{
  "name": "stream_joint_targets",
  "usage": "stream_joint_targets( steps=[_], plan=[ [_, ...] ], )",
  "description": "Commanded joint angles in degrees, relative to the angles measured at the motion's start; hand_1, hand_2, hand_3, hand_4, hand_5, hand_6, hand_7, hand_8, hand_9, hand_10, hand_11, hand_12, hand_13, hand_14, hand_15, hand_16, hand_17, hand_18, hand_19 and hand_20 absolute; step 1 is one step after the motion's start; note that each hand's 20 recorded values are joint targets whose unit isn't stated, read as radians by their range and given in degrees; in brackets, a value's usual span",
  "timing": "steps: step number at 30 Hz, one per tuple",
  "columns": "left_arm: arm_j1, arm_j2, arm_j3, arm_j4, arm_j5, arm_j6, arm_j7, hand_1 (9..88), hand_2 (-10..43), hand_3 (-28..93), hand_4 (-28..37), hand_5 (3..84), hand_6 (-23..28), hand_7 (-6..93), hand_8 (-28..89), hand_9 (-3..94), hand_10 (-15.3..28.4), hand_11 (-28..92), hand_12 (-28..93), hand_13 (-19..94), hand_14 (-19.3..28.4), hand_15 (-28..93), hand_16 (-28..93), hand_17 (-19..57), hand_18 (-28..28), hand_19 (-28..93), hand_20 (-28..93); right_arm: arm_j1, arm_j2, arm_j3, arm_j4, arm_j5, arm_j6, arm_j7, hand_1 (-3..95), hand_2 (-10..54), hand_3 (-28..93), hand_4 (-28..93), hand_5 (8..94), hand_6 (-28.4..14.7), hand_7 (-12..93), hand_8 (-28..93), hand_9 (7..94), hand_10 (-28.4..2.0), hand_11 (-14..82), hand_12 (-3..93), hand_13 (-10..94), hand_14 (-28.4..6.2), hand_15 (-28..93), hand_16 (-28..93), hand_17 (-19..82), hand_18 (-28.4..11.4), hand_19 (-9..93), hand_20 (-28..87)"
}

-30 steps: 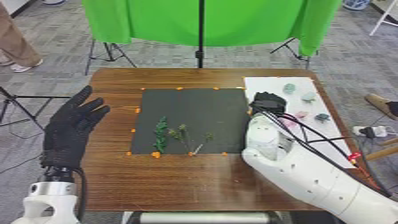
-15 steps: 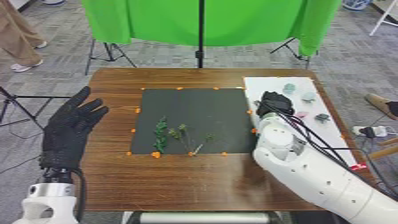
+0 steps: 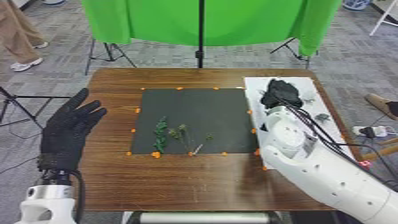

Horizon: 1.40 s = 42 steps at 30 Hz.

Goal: Arrange flowers

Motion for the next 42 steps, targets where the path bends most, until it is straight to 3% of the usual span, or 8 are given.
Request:
stream_joint_targets(
  steps=[1, 5, 11, 20, 30, 34, 39, 42],
  plan=[
    [1.7, 0.9, -0.62, -0.63, -0.44, 1.45, 0.68, 26.7, 9.9, 73, -20.1, 35.5, 8.7, 12.1, -9, 33.7, 19.8, 26, 12, 23, 24.5, 47, -6, -11.2, 20.0, 42, 18, -3.5, -0.3, 2.9, -11.3, -4.1, -1.2, -0.1, 52.9, -9.5, 84, -28, 86.6, -4.7, 25, 25, 83.4, -12.0, 56.5, 27.0, 80, -8.5, 86, 18, 46, -25.2, 93, 69],
    [2.1, 1.22, -1.01, -0.74, -0.68, 1.64, 1.0, 26.6, 9.8, 73, -20.0, 35.5, 8.7, 12.0, -9, 33.7, 19.8, 26, 12, 23, 24.4, 47, -6, -11.2, 20.0, 42, 18, -8.1, -3.1, 4.3, -15.9, -3.7, -4.4, -0.2, 52.7, -9.5, 85, -28, 87.0, -5.0, 24, 25, 83.7, -12.0, 56.3, 27.3, 81, -8.8, 86, 18, 47, -25.8, 93, 69],
    [1.4, 0.83, -1.11, -0.39, -0.8, 1.15, 0.88, 26.7, 9.7, 73, -20.1, 35.5, 8.7, 12.0, -9, 33.6, 19.7, 26, 12, 23, 24.5, 47, -6, -11.2, 20.0, 42, 18, -9.5, -7.6, -0.3, -13.3, -3.9, -6.2, -0.5, 52.4, -9.5, 85, -28, 87.9, -5.6, 23, 25, 84.1, -12.1, 55.6, 27.6, 81, -9.0, 86, 18, 48, -26.0, 93, 70],
    [0.1, 0.16, -1.02, -0.03, 0.2, -0.16, -1.17, 26.6, 9.6, 73, -20.1, 35.3, 8.7, 11.9, -9, 33.5, 19.7, 26, 12, 23, 24.4, 47, -6, -11.2, 20.0, 42, 18, -9.4, -11.2, -3.6, -8.7, -4.7, -10.3, 1.9, 52.4, -9.5, 85, -28, 88.5, -5.4, 22, 24, 84.7, -12.2, 54.9, 27.1, 82, -9.1, 85, 17, 48, -26.2, 93, 69],
    [0.3, -0.7, -1.72, -0.12, 0.68, -0.69, -2.38, 26.6, 9.4, 74, -19.8, 35.4, 8.6, 12.0, -9, 33.5, 19.6, 26, 12, 23, 24.4, 47, -6, -11.2, 20.0, 42, 18, -12.9, -12.5, -0.5, -10.2, -4.7, -15.4, 1.9, 52.1, -9.5, 79, -26, 89.7, -5.1, 20, 15, 85.1, -12.0, 54.5, 27.3, 82, -9.0, 83, 17, 49, -26.6, 93, 68],
    [0.6, -0.07, -1.49, -0.17, 0.27, -0.22, -1.19, 26.9, 9.4, 74, -19.6, 35.4, 8.6, 12.1, -9, 33.6, 19.6, 26, 12, 23, 24.4, 47, -6, -11.2, 20.0, 42, 18, -13.8, -12.1, 0.6, -11.9, -4.8, -16.1, 0.4, 49.0, -9.5, 71, -26, 85.7, -6.6, 19, 11, 81.5, -14.2, 58.1, 22.8, 80, -9.5, 83, 17, 47, -27.0, 93, 67],
    [1.2, 0.61, -1.36, -0.36, -0.24, 0.56, -0.09, 26.9, 9.5, 74, -19.6, 35.4, 8.6, 12.1, -9, 33.6, 19.6, 26, 12, 23, 24.4, 47, -6, -11.2, 20.1, 42, 18, -13.4, -11.5, 1.5, -13.6, -5.3, -14.8, -0.7, 40.1, -9.5, 74, -28, 83.9, -6.0, 19, -9, 80.2, -15.1, 58.2, 21.9, 79, -10.0, 83, 17, 46, -27.2, 93, 67],
    [1.0, 0.84, -0.83, -0.27, -0.37, 0.52, 0.22, 26.9, 9.5, 74, -19.7, 35.5, 8.7, 12.0, -9, 33.6, 19.6, 26, 12, 23, 24.3, 47, -6, -11.2, 20.1, 42, 18, -11.8, -9.8, 0.7, -13.5, -7.7, -12.7, -1.2, 39.1, -9.5, 73, -28, 82.9, -6.4, 18, -11, 79.5, -15.6, 57.1, 21.4, 78, -10.4, 82, 16, 46, -27.3, 93, 67]
  ],
)
